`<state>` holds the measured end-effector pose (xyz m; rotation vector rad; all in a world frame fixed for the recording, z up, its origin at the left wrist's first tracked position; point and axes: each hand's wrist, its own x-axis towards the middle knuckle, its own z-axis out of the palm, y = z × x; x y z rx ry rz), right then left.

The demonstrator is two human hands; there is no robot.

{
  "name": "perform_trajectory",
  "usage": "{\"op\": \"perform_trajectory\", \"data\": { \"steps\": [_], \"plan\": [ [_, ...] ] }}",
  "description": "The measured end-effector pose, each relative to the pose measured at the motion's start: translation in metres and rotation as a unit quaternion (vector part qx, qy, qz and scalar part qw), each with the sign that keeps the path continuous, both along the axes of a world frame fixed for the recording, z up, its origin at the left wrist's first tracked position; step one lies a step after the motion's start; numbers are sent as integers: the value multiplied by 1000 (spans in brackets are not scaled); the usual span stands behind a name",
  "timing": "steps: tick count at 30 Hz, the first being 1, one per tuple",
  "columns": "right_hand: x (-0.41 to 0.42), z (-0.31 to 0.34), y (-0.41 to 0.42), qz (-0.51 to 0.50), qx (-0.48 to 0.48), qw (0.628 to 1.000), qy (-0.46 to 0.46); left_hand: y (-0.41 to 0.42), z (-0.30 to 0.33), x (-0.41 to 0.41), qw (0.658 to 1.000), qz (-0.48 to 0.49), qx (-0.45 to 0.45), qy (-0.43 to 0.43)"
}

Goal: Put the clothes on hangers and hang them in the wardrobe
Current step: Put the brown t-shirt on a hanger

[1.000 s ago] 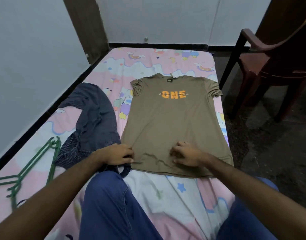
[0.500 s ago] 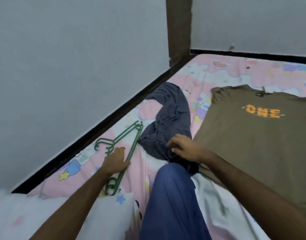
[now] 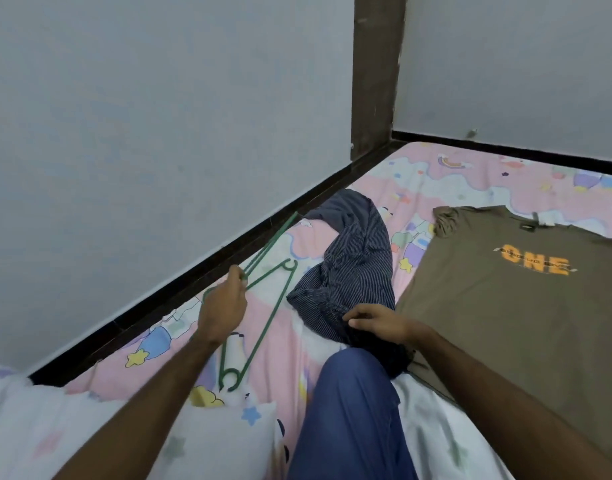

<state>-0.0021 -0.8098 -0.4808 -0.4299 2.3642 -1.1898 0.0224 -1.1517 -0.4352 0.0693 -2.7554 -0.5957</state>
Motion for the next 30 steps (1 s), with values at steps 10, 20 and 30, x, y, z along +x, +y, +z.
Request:
{"op": "perform_trajectory", "data": {
  "steps": [10, 20, 30],
  "plan": [
    [-5, 115, 125, -202, -511, 808, -211, 122, 97, -39, 882, -454, -105, 75],
    [59, 73, 269, -415, -311, 848, -107, 323, 32, -87, 670, -664, -302, 135],
    [-21, 35, 407, -543, -363, 755, -58, 465, 15, -190, 710, -621, -202, 265]
  ]
}}
